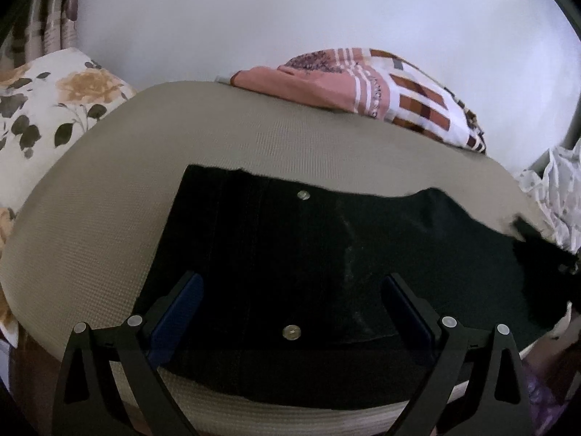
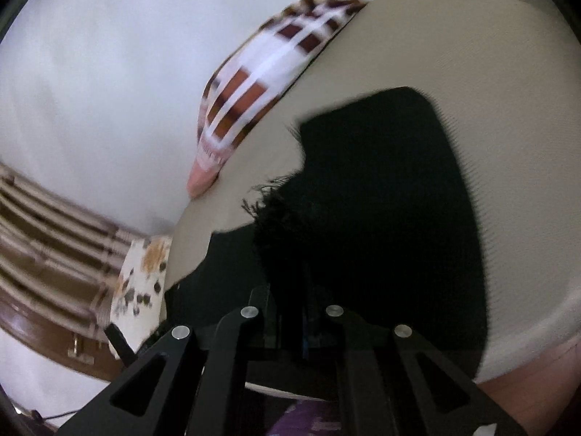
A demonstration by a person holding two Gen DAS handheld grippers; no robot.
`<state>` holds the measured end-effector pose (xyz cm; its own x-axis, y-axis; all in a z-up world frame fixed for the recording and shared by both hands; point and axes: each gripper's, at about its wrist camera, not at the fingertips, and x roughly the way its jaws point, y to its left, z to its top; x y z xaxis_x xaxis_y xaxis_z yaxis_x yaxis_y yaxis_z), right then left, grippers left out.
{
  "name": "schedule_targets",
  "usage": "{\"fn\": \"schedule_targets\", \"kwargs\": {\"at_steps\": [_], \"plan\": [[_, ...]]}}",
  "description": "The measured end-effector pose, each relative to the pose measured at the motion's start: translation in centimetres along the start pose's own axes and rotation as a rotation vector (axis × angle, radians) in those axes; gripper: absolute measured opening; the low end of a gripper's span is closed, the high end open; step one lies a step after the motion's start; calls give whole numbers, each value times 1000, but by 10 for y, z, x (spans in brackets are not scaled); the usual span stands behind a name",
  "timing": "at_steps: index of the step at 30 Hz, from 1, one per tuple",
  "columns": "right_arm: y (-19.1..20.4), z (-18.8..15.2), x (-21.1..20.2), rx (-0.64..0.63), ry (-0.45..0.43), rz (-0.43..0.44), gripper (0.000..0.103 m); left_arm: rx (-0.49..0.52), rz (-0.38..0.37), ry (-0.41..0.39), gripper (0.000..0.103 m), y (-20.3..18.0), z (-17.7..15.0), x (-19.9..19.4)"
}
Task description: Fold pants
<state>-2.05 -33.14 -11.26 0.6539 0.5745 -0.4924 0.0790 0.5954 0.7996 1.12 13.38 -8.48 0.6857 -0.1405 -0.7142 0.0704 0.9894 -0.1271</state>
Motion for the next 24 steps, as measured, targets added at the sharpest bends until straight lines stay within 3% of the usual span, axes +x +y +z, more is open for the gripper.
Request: {"fn": "schedule_targets", "kwargs": {"at_steps": [13, 18, 24], "plan": [[75, -52, 103, -87, 207, 126, 8, 197, -28, -12, 98, -49, -4, -8], [86, -72, 124, -139, 266, 102, 8, 181, -52, 12, 98, -49, -5, -5], [87, -74, 127, -154, 267, 97, 8, 141, -65, 28, 98, -44, -5, -2]]}}
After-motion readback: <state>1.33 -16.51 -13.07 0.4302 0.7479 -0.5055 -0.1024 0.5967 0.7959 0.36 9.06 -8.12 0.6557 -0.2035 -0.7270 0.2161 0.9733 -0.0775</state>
